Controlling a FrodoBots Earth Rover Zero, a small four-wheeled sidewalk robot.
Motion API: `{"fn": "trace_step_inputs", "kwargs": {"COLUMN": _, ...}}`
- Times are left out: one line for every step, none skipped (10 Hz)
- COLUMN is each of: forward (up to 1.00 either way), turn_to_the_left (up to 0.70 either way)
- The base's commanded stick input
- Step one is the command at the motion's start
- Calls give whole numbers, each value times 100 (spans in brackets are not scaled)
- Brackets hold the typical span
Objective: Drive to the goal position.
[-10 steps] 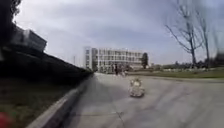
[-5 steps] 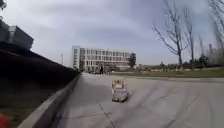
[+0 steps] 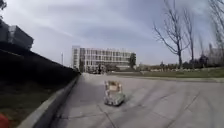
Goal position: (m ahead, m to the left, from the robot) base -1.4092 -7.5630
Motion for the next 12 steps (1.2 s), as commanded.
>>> {"fn": "trace_step_inputs", "kwargs": {"forward": 0, "turn_to_the_left": -70}}
{"fn": "trace_step_inputs", "kwargs": {"forward": 0, "turn_to_the_left": -70}}
{"fn": "trace_step_inputs", "kwargs": {"forward": 0, "turn_to_the_left": -70}}
{"fn": "trace_step_inputs", "kwargs": {"forward": 0, "turn_to_the_left": -70}}
{"fn": "trace_step_inputs", "kwargs": {"forward": 0, "turn_to_the_left": -70}}
{"fn": "trace_step_inputs", "kwargs": {"forward": 0, "turn_to_the_left": -53}}
{"fn": "trace_step_inputs", "kwargs": {"forward": 0, "turn_to_the_left": -31}}
{"fn": "trace_step_inputs", "kwargs": {"forward": 0, "turn_to_the_left": -14}}
{"fn": "trace_step_inputs", "kwargs": {"forward": 0, "turn_to_the_left": 0}}
{"fn": "trace_step_inputs", "kwargs": {"forward": 0, "turn_to_the_left": 0}}
{"fn": "trace_step_inputs", "kwargs": {"forward": 0, "turn_to_the_left": 0}}
{"fn": "trace_step_inputs", "kwargs": {"forward": 0, "turn_to_the_left": 0}}
